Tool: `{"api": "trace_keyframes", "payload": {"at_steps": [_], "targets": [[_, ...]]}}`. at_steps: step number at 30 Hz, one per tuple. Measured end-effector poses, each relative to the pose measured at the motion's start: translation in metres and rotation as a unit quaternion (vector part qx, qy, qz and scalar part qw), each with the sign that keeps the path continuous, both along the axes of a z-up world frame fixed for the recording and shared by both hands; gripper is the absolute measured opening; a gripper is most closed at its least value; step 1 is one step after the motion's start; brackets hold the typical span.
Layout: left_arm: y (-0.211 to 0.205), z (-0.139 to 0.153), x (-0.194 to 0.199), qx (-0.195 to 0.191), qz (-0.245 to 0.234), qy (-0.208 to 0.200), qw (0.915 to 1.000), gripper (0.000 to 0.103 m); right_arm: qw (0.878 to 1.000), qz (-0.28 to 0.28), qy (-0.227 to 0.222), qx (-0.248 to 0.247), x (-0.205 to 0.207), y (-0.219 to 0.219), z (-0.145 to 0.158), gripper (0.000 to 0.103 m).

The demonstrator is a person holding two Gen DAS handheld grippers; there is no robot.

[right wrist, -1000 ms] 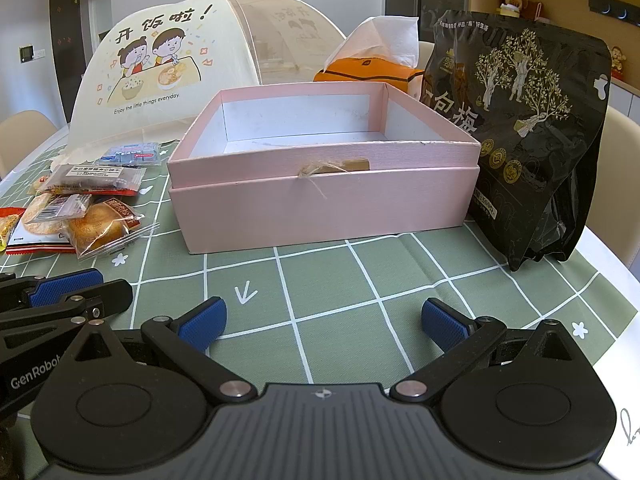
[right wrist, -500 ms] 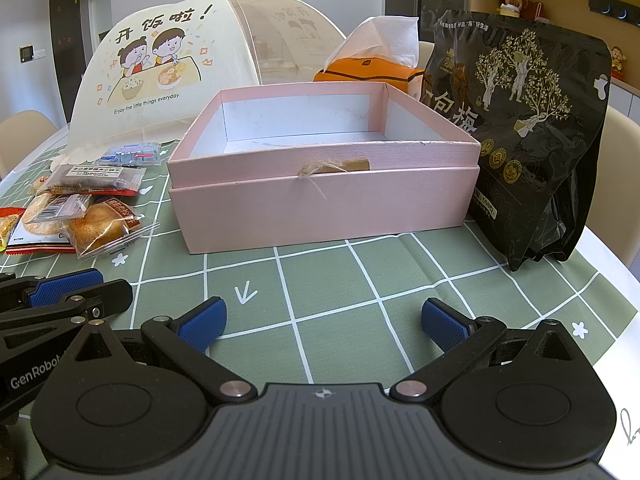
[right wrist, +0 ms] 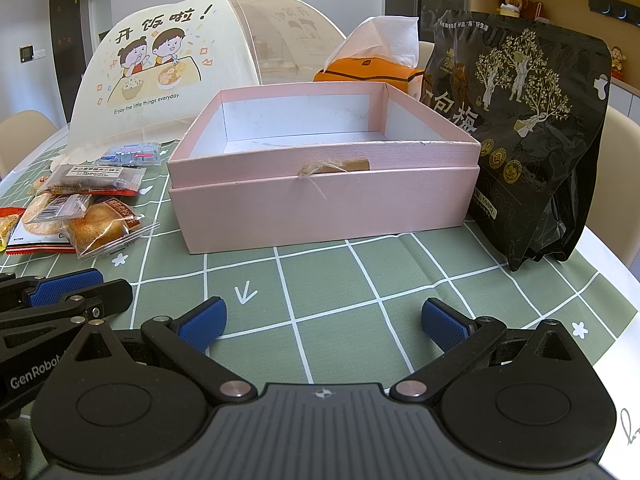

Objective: Organize snacks

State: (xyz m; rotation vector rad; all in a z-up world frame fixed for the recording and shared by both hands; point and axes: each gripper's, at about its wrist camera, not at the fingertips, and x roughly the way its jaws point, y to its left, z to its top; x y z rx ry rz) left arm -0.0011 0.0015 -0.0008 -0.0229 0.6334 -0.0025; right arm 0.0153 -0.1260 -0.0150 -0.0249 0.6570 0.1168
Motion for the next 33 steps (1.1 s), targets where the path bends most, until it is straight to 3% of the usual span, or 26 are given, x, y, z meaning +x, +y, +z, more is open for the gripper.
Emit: {"api": "trace_keyframes", "payload": {"at_steps": [31, 33], "targets": [[0.0002, 0.0009, 0.001, -0.004, -0.001, 0.0, 1.0, 0.028, 1.0, 0.0, 0.0, 0.0, -0.0005, 0.0007, -0.0005, 0.103], [0.0014, 0.0025, 0.0008, -0.004, -0.009, 0.002, 0.9999, 0.027, 1.0, 0.01, 0.016, -0.001, -0.0015, -0.0006, 0.0006, 0.103]]}}
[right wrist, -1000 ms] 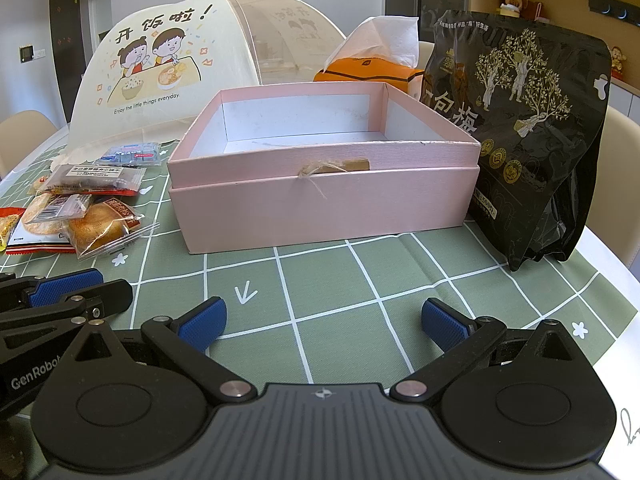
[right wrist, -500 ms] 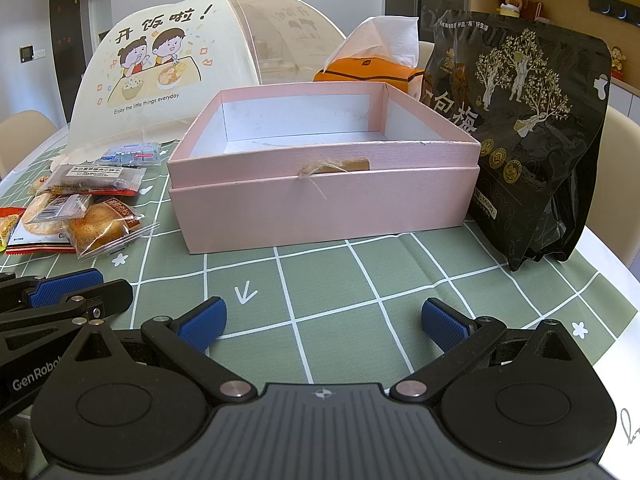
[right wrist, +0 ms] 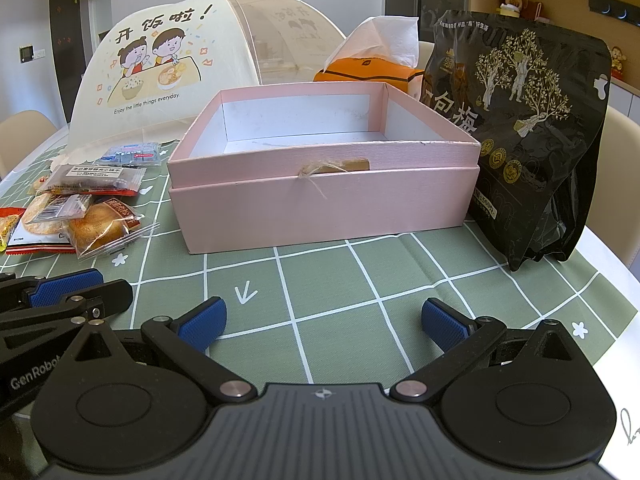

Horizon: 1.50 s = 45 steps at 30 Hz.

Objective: Organize snacks

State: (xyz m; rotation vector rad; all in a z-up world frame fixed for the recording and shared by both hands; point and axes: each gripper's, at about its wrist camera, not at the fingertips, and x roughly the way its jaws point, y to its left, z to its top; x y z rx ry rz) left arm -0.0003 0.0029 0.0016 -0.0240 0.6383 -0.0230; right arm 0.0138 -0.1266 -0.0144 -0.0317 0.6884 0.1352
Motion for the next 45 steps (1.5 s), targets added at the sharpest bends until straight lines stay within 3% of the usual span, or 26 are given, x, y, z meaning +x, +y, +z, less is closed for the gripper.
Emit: {"api": "trace_keyframes", "payload": {"at_steps": [2, 4, 8, 10, 13, 15, 18, 22, 25, 29, 31, 32, 33, 37, 42, 45], "targets": [[0.001, 0.006, 0.001, 0.013, -0.025, 0.019, 0.9994, 0.027, 0.999, 0.009, 0.045, -0.005, 0.005, 0.002, 0.008, 0.103], [0.011, 0.015, 0.0, 0.002, -0.047, 0.041, 0.9981, 0.028, 0.997, 0.01, 0.081, -0.01, 0.006, 0.005, 0.014, 0.103], [0.057, 0.048, -0.014, -0.014, -0.071, 0.07, 0.9949, 0.028, 0.993, -0.026, 0.112, -0.012, 0.003, 0.011, 0.017, 0.103], [0.089, 0.063, -0.024, -0.018, -0.056, 0.076, 0.9953, 0.028, 0.991, -0.044, 0.127, -0.012, 0.004, 0.015, 0.018, 0.103], [0.155, 0.082, -0.042, -0.021, 0.012, 0.08, 0.9965, 0.028, 0.986, -0.014, 0.163, -0.029, 0.012, 0.036, 0.024, 0.101], [0.196, 0.087, -0.052, -0.03, 0.067, 0.095, 0.9928, 0.026, 0.986, 0.029, 0.155, -0.046, 0.011, 0.068, 0.038, 0.083], [0.245, 0.086, -0.068, -0.07, 0.132, 0.11, 0.9827, 0.026, 0.987, 0.117, 0.104, -0.026, 0.004, 0.128, 0.07, 0.083], [0.282, 0.081, -0.089, -0.136, 0.172, 0.106, 0.9699, 0.026, 0.966, 0.235, 0.101, 0.023, 0.02, 0.22, 0.097, 0.084], [0.288, 0.075, -0.101, -0.169, 0.185, 0.107, 0.962, 0.026, 0.955, 0.259, 0.133, 0.047, 0.051, 0.282, 0.085, 0.084], [0.284, 0.066, -0.112, -0.194, 0.176, 0.119, 0.9578, 0.026, 0.955, 0.245, 0.164, -0.01, 0.082, 0.346, 0.052, 0.083], [0.281, 0.062, -0.114, -0.197, 0.167, 0.125, 0.9579, 0.026, 0.952, 0.251, 0.173, -0.036, 0.082, 0.359, 0.042, 0.066], [0.28, 0.06, -0.115, -0.197, 0.163, 0.131, 0.9579, 0.026, 0.95, 0.255, 0.173, -0.049, 0.079, 0.358, 0.043, 0.054], [0.279, 0.057, -0.115, -0.195, 0.16, 0.136, 0.958, 0.026, 0.947, 0.264, 0.173, -0.053, 0.073, 0.353, 0.047, 0.051], [0.272, 0.047, -0.109, -0.195, 0.136, 0.157, 0.9586, 0.031, 0.943, 0.29, 0.158, -0.047, 0.037, 0.302, 0.076, 0.049], [0.254, 0.031, -0.092, -0.228, 0.085, 0.175, 0.9541, 0.035, 0.953, 0.258, 0.146, -0.059, -0.006, 0.214, 0.088, 0.049], [0.235, 0.029, -0.071, -0.217, 0.055, 0.175, 0.9588, 0.036, 0.965, 0.203, 0.146, -0.075, -0.017, 0.166, 0.077, 0.049]]}}
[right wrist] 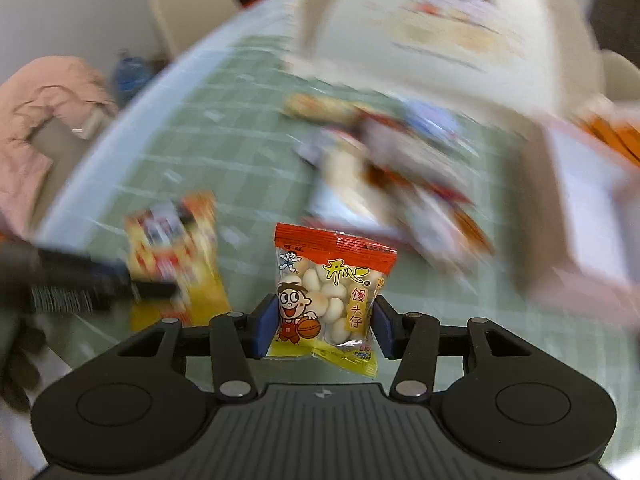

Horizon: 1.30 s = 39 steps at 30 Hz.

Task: Organize snacks
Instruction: 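Grasp the red-topped milk candy bag with the right tool while the left grasps the yellow panda bag, then carry the yellow panda bag with the left tool and drop it into the pink box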

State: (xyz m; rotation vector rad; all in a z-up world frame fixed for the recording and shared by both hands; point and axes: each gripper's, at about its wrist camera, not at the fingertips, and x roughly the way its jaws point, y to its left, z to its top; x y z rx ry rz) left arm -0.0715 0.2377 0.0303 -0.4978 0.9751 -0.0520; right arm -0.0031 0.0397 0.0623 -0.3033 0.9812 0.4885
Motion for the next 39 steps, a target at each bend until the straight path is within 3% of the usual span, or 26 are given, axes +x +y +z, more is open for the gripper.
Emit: {"api": "trace_keyframes", "payload": {"at_steps": [4, 10, 12, 17, 19, 24, 26, 29, 34, 39], "targets": [[-0.027, -0.002, 0.029, 0.019, -0.039, -0.012, 0.999, 0.036, 0.997, -0.079, 0.004, 0.004, 0.003, -0.047, -0.007, 0.049], [-0.071, 0.001, 0.055, 0.071, -0.1, -0.02, 0.9923, 0.045, 0.992, -0.116, -0.034, 0.019, -0.001, -0.075, 0.001, 0.049], [-0.084, 0.003, 0.055, 0.103, -0.114, -0.025, 0.9878, 0.045, 0.991, -0.124, -0.048, 0.017, -0.007, -0.084, 0.001, 0.049], [-0.11, 0.002, 0.047, 0.191, -0.143, -0.031, 0.9707, 0.045, 0.989, -0.148, -0.027, 0.017, -0.008, -0.097, -0.014, 0.05], [-0.107, 0.003, 0.048, 0.182, -0.134, -0.027, 0.9738, 0.047, 0.988, -0.154, -0.021, 0.013, -0.008, -0.101, -0.021, 0.05], [-0.082, 0.004, 0.066, 0.058, -0.052, -0.004, 0.9969, 0.048, 0.988, -0.155, -0.002, 0.013, -0.006, -0.106, -0.034, 0.053], [-0.071, 0.002, 0.072, 0.016, -0.005, 0.001, 0.9999, 0.045, 0.988, -0.156, 0.002, 0.012, -0.005, -0.106, -0.037, 0.059], [-0.057, -0.001, 0.083, -0.023, 0.064, 0.008, 0.9976, 0.044, 0.986, -0.165, -0.005, 0.016, -0.005, -0.107, -0.041, 0.073], [-0.056, 0.001, 0.104, -0.011, 0.099, 0.007, 0.995, 0.045, 0.986, -0.164, -0.02, 0.022, -0.013, -0.107, -0.045, 0.08], [-0.064, 0.003, 0.128, 0.06, 0.078, -0.011, 0.9951, 0.047, 0.987, -0.154, -0.029, 0.026, -0.02, -0.109, -0.047, 0.086]]}}
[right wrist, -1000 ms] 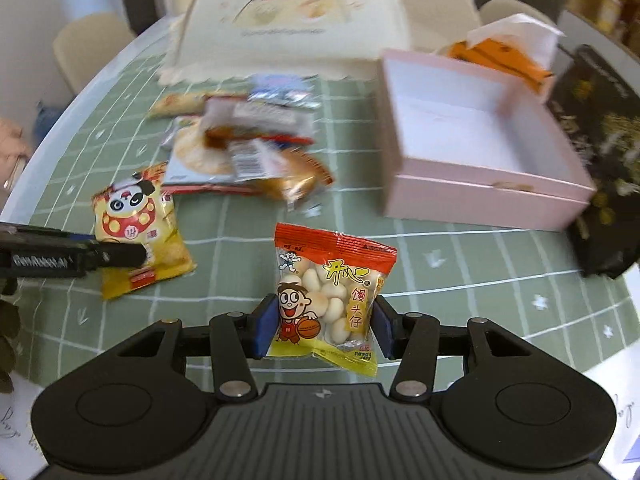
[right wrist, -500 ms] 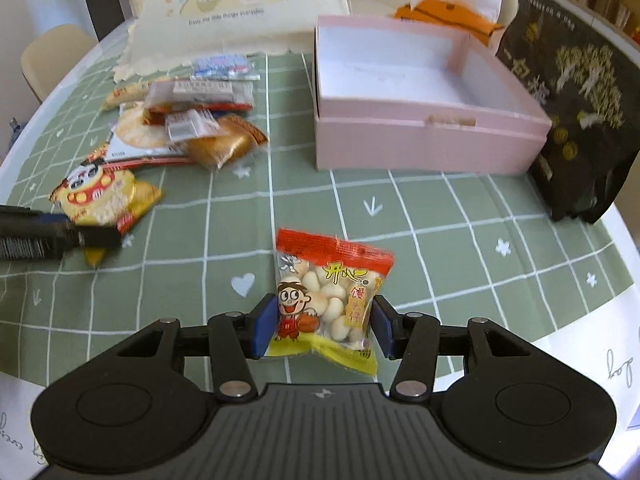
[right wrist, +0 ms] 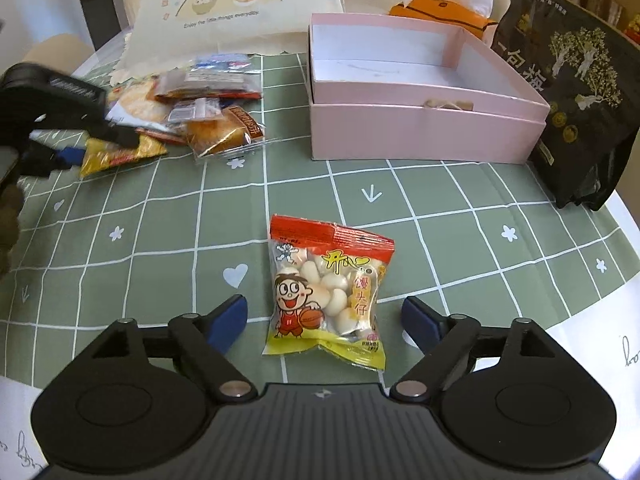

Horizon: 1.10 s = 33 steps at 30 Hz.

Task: Organize snacks
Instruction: 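Carry the yellow panda bag with the left tool and drop it into the pink box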

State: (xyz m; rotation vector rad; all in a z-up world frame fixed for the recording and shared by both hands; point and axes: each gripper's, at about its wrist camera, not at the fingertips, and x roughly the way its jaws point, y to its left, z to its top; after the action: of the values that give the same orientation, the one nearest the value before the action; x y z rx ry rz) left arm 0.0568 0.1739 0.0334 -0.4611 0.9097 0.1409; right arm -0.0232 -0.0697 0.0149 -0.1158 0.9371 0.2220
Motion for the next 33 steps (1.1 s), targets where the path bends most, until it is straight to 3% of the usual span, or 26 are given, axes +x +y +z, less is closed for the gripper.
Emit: {"api": "trace_keyframes", "payload": {"at_steps": [8, 14, 16, 18, 22, 28, 33], "targets": [[-0.003, 0.008, -0.034, 0.031, -0.066, -0.032, 0.9968, 0.033, 0.999, 0.034, 0.003, -0.001, 0.005, -0.004, 0.001, 0.088], [-0.03, 0.022, -0.081, -0.022, -0.147, -0.023, 0.9886, 0.031, 0.999, 0.035, 0.003, 0.0, 0.016, -0.005, 0.002, 0.087], [-0.043, 0.028, -0.091, -0.034, -0.172, -0.023, 0.9842, 0.03, 0.999, 0.038, 0.0, -0.002, 0.016, -0.005, 0.004, 0.076], [-0.058, 0.035, -0.096, -0.041, -0.201, -0.026, 0.9783, 0.029, 0.999, 0.053, 0.005, -0.004, 0.014, -0.005, 0.009, 0.052], [-0.085, 0.044, -0.098, -0.034, -0.248, -0.033, 0.9676, 0.029, 0.999, 0.047, 0.01, 0.001, 0.01, -0.021, 0.024, 0.051], [-0.112, 0.069, -0.091, -0.062, -0.293, -0.067, 0.9517, 0.029, 1.0, 0.008, -0.014, -0.003, 0.002, -0.063, 0.063, 0.051], [-0.13, 0.145, -0.052, -0.06, -0.332, -0.168, 0.9264, 0.029, 0.994, 0.002, -0.11, 0.021, 0.014, -0.096, 0.15, 0.051]]}}
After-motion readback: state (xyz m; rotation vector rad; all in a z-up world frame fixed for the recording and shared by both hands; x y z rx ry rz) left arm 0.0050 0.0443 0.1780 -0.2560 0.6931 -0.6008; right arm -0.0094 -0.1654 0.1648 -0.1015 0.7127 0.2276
